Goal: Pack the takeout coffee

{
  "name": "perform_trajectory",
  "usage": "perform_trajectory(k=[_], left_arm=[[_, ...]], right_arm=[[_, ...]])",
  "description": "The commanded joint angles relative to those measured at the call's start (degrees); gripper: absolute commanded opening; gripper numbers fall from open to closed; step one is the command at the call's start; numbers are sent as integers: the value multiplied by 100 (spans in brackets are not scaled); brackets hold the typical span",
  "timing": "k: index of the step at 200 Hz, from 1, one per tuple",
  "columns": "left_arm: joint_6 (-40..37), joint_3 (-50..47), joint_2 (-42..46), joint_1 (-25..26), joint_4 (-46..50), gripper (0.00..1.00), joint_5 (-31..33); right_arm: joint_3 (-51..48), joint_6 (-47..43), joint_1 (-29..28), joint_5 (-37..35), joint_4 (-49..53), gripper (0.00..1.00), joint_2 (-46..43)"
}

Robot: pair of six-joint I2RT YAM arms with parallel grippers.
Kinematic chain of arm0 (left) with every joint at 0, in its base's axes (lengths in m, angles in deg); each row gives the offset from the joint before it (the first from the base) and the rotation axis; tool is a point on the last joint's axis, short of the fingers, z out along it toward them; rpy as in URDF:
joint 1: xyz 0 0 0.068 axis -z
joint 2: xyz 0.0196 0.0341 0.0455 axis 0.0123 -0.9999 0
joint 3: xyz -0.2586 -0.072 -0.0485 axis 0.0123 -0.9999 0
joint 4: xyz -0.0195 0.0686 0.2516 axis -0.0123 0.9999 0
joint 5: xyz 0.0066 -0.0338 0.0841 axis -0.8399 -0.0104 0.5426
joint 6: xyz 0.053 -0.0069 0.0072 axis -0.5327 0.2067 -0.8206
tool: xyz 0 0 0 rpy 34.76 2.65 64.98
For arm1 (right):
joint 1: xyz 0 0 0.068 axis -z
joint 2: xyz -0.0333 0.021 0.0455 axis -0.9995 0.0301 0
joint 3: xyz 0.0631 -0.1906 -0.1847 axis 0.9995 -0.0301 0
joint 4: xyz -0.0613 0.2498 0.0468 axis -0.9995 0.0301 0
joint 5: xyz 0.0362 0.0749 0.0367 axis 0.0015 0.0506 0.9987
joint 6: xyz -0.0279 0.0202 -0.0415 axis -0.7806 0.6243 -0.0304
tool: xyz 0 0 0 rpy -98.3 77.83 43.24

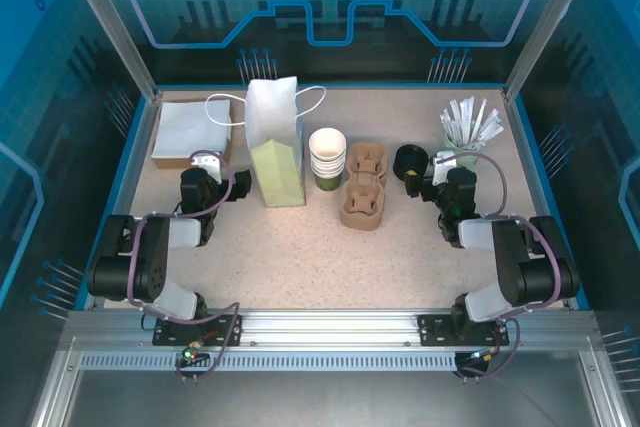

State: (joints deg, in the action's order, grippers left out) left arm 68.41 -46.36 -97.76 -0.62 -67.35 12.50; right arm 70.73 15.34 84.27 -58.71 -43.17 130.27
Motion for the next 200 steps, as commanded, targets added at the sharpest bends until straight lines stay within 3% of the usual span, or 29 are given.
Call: perform_trajectory(k=[1,97,115,147,200], left_arm=[[-97,30,27,36,-113,99,-10],[-94,31,23,35,-106,99,-18],[38,28,178,32,-10,99,256],[383,-184,1641,36,1068,99,713],[1495,-57,4753,106,4320,99,881]], right_arm=[[110,-73,63,39,-59,100,36],[110,-46,107,134,-50,100,27],[76,-9,175,271,-110,100,9],[29,209,214,-179,159,100,-410],[158,645,222,-615,2568,100,-2534]])
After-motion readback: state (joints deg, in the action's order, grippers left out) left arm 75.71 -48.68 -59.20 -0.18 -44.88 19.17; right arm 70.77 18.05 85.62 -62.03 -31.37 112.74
